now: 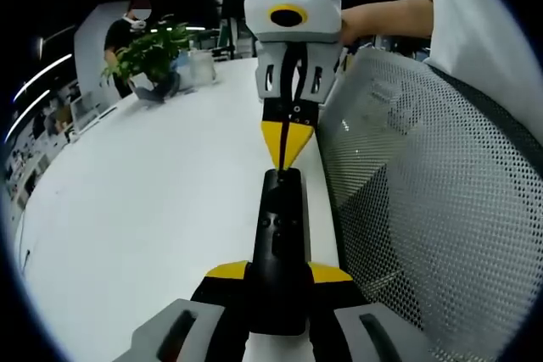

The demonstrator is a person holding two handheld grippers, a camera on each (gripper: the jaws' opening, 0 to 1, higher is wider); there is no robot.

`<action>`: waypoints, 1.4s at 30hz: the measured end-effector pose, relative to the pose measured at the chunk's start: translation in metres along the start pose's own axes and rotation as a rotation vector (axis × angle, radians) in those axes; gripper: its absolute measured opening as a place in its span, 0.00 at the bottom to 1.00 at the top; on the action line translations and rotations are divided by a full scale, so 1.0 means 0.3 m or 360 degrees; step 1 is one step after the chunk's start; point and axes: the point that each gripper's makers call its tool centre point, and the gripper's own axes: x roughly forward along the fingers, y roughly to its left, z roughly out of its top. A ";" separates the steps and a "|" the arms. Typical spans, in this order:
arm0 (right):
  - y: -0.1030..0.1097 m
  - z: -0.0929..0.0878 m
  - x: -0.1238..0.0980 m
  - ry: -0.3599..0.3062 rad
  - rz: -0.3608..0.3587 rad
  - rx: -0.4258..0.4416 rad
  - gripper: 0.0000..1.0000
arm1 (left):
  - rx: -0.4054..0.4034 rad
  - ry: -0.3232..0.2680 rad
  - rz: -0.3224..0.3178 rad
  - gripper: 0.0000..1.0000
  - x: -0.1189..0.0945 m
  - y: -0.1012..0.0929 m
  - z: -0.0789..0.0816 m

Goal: Press the specified remote control buttons in sequence, fully releasing each button before pressing the next.

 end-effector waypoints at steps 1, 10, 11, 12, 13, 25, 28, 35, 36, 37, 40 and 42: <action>0.000 -0.001 0.001 0.0007 -0.0001 -0.0009 0.00 | -0.0001 -0.0001 0.0000 0.24 0.000 0.000 0.000; 0.003 0.001 0.007 0.0109 -0.0023 -0.0142 0.00 | -0.0004 -0.0014 -0.0002 0.24 -0.002 0.000 0.000; 0.002 0.002 0.008 0.0120 -0.0024 -0.0149 0.00 | -0.0004 -0.0015 -0.0002 0.24 -0.002 0.000 0.000; 0.003 0.000 0.009 0.0137 -0.0025 -0.0158 0.00 | -0.0004 -0.0018 -0.0003 0.24 -0.002 -0.001 0.000; 0.002 0.000 0.009 0.0144 -0.0027 -0.0166 0.00 | -0.0004 -0.0020 -0.0003 0.24 -0.002 -0.001 0.000; -0.011 0.006 0.005 -0.0091 -0.0069 0.0109 0.00 | -0.0007 -0.0046 0.0001 0.24 -0.003 0.001 -0.001; -0.009 0.006 0.003 -0.0117 -0.0076 0.0121 0.00 | -0.0008 -0.0051 0.0005 0.24 -0.003 0.001 0.000; 0.003 0.048 0.006 -0.0119 -0.0044 0.0014 0.00 | -0.0006 -0.0056 0.0007 0.24 -0.003 0.000 -0.001; 0.005 0.044 0.015 -0.0092 -0.0027 -0.0002 0.00 | -0.0004 -0.0057 0.0007 0.24 -0.003 0.000 -0.001; 0.009 0.037 0.020 -0.0065 -0.0014 -0.0024 0.00 | -0.0004 -0.0058 0.0007 0.24 -0.003 0.000 -0.001; 0.010 0.038 0.019 -0.0041 -0.0015 -0.0077 0.00 | -0.0008 -0.0061 0.0007 0.24 -0.004 0.000 -0.001; 0.011 0.036 0.022 -0.0008 -0.0016 -0.0153 0.00 | -0.0010 -0.0063 0.0007 0.24 -0.003 0.000 -0.001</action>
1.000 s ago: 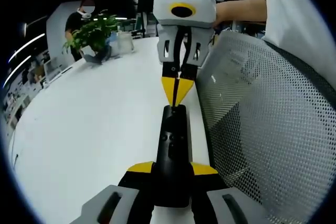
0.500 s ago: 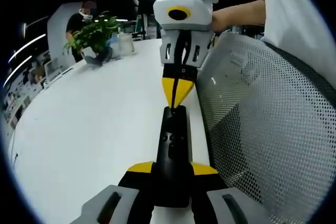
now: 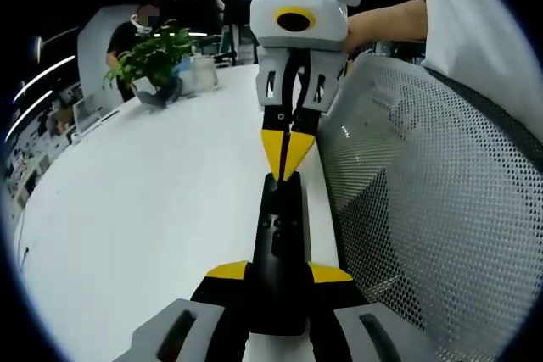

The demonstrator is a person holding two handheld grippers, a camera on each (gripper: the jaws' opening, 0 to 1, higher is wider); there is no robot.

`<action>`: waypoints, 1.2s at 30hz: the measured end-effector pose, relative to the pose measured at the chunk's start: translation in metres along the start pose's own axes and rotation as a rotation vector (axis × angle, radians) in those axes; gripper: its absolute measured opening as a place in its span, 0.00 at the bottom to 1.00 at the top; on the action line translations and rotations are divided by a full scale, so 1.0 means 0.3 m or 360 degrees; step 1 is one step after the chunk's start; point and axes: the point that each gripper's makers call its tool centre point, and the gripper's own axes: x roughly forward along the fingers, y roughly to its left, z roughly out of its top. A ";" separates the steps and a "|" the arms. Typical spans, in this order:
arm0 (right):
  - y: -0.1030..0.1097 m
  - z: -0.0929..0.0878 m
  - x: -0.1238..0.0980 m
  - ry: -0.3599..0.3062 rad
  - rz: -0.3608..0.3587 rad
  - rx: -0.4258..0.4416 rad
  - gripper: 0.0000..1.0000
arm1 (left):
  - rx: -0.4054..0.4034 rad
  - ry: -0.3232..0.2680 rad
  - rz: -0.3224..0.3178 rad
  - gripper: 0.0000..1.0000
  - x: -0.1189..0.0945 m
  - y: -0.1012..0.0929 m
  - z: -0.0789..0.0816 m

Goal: Press the specified remote control buttons in sequence, fully releasing each button before pressing the next.

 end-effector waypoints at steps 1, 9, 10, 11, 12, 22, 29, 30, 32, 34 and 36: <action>0.000 0.000 0.001 0.0025 0.0007 -0.0029 0.00 | -0.0001 -0.0001 0.0000 0.24 0.000 0.000 0.000; -0.006 0.001 0.010 0.0235 0.0123 -0.0089 0.00 | -0.0011 -0.0008 0.0012 0.24 0.001 -0.001 0.001; -0.007 -0.001 0.008 0.0231 0.0127 -0.0071 0.00 | -0.0012 -0.0008 0.0013 0.24 0.001 -0.001 0.001; -0.008 -0.002 0.007 0.0213 0.0133 -0.0040 0.00 | -0.0013 -0.0008 0.0012 0.24 0.001 -0.001 0.001; -0.007 -0.003 0.006 0.0191 0.0136 -0.0007 0.00 | -0.0014 -0.0009 0.0012 0.24 0.001 -0.001 0.001; -0.011 -0.001 -0.008 -0.0180 0.0035 0.0275 0.00 | -0.0010 -0.0011 0.0008 0.24 0.001 0.000 0.002; -0.009 0.069 -0.005 -0.0205 0.0056 0.0176 0.00 | -0.0003 -0.0013 0.0002 0.24 0.001 0.001 0.002; -0.008 0.060 0.001 -0.0159 0.0067 0.0156 0.00 | -0.0003 -0.0014 0.0002 0.24 0.001 0.002 0.002; -0.003 0.049 0.009 -0.0098 0.0090 0.0083 0.00 | -0.0002 -0.0015 0.0002 0.24 0.002 0.002 0.001; 0.008 0.049 0.015 -0.0078 0.0112 0.0057 0.00 | -0.0002 -0.0015 0.0002 0.24 0.002 0.003 0.002; 0.009 0.034 0.027 -0.0025 0.0104 0.0010 0.00 | -0.0003 -0.0016 0.0002 0.24 0.002 0.004 0.001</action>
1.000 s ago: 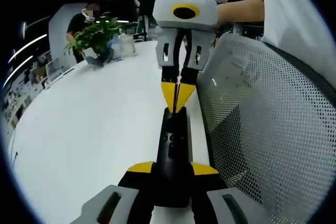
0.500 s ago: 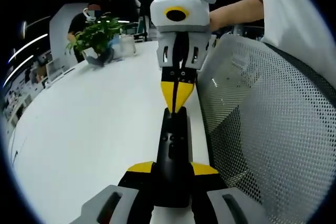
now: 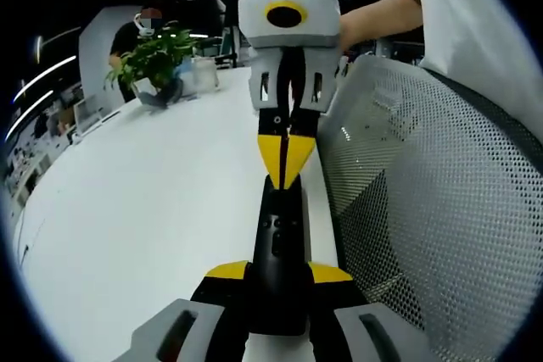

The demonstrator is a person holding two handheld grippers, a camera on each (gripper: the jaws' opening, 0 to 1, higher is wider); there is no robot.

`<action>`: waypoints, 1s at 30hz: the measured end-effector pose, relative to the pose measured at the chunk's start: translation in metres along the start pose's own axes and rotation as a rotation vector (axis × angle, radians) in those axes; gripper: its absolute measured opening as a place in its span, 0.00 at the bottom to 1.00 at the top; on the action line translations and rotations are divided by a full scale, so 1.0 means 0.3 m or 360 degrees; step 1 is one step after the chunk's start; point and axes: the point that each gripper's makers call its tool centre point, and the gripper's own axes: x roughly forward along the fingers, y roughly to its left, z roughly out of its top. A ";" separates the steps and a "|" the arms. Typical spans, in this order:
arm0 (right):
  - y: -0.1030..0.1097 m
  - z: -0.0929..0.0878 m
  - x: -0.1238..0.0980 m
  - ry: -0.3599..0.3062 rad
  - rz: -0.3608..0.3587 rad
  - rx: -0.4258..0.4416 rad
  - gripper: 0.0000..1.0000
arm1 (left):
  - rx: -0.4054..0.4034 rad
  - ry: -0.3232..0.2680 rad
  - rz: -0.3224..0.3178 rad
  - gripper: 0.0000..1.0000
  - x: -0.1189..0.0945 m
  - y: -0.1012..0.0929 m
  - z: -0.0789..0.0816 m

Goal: Press the specified remote control buttons in sequence, fully releasing each button before pressing the next.

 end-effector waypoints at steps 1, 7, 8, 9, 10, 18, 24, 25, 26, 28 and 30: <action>-0.003 0.009 -0.001 -0.0020 -0.0014 -0.0016 0.00 | -0.0003 -0.0001 0.0000 0.24 0.000 0.000 0.000; -0.003 0.008 0.001 0.0038 -0.0017 0.0007 0.00 | -0.0005 -0.0006 0.0000 0.24 0.001 -0.001 -0.001; -0.001 0.006 0.002 0.0055 -0.0025 -0.0013 0.00 | -0.0006 -0.0006 -0.0001 0.24 0.001 -0.001 -0.001; -0.001 0.007 0.003 0.0067 -0.0033 -0.0033 0.00 | -0.0006 -0.0007 -0.0002 0.24 0.001 -0.001 -0.002; 0.000 0.006 0.003 0.0073 -0.0040 -0.0045 0.00 | -0.0007 -0.0008 -0.0002 0.24 0.001 -0.001 -0.002; -0.008 0.007 -0.010 0.0014 -0.0106 -0.0087 0.00 | -0.0006 -0.0009 0.0000 0.24 0.000 -0.002 -0.002; -0.009 0.003 -0.003 0.0016 -0.0096 -0.0050 0.06 | -0.0004 -0.0012 -0.0003 0.24 0.000 -0.002 -0.003; -0.008 0.005 -0.003 0.0012 -0.0092 -0.0050 0.05 | -0.0005 -0.0013 -0.0003 0.24 0.000 -0.002 -0.003; -0.006 0.007 -0.003 0.0008 -0.0083 -0.0039 0.05 | -0.0005 -0.0013 -0.0002 0.24 0.000 -0.002 -0.003; -0.005 0.006 -0.002 0.0010 -0.0076 -0.0036 0.05 | -0.0005 -0.0012 -0.0002 0.24 0.000 -0.002 -0.002; -0.009 0.007 0.000 0.0024 -0.0046 -0.0021 0.05 | -0.0006 -0.0015 -0.0003 0.24 0.000 -0.002 -0.002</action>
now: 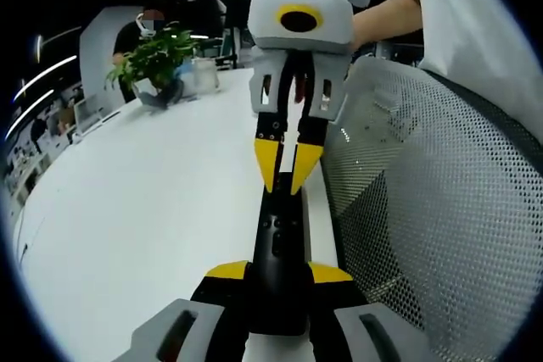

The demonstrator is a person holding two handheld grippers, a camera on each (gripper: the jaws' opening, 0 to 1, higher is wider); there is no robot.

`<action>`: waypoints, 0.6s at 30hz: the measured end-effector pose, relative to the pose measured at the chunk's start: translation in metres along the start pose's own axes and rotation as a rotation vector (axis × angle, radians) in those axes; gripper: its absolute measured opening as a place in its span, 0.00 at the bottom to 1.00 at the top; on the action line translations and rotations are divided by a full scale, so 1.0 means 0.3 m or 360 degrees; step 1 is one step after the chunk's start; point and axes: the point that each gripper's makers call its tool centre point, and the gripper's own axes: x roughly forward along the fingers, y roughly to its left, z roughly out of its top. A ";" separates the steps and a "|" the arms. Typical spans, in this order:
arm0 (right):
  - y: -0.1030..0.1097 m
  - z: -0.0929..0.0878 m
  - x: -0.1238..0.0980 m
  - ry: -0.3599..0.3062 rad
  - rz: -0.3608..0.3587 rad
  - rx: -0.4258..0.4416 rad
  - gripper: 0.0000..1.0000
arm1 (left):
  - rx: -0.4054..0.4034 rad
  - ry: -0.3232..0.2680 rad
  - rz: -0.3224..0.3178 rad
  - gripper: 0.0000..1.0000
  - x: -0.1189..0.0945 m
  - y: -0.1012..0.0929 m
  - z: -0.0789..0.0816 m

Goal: Press the specified remote control buttons in sequence, fully releasing each button before pressing the next.

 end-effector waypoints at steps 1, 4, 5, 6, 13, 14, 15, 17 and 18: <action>0.001 0.000 0.001 0.0011 0.0014 0.0001 0.05 | 0.0000 -0.0001 -0.0001 0.24 0.000 0.000 0.000; 0.000 0.001 0.007 0.0068 0.0066 -0.0019 0.05 | 0.0003 0.0000 -0.0003 0.24 0.000 0.000 0.000; 0.000 0.001 0.008 0.0085 0.0071 -0.0023 0.05 | 0.0004 0.0001 -0.0003 0.24 0.000 0.000 0.000; 0.002 0.001 0.010 0.0104 0.0083 -0.0063 0.05 | 0.0004 0.0003 -0.0003 0.24 0.001 0.000 0.000; 0.005 -0.002 0.009 0.0099 0.0051 -0.0051 0.06 | 0.0006 0.0008 -0.0004 0.24 0.001 0.000 0.000; 0.004 -0.002 0.007 0.0061 0.0045 -0.0049 0.06 | 0.0005 0.0007 -0.0003 0.24 0.001 0.000 0.000; 0.002 0.004 0.007 -0.0027 0.0029 0.0014 0.06 | 0.0004 0.0006 -0.0002 0.24 0.000 0.000 0.000; -0.002 0.009 0.003 -0.0146 -0.0002 0.0137 0.05 | 0.0001 0.0005 0.0001 0.24 0.000 0.000 0.000; -0.004 0.011 0.002 -0.0185 -0.0019 0.0163 0.05 | 0.0000 0.0004 0.0002 0.24 0.000 0.001 0.000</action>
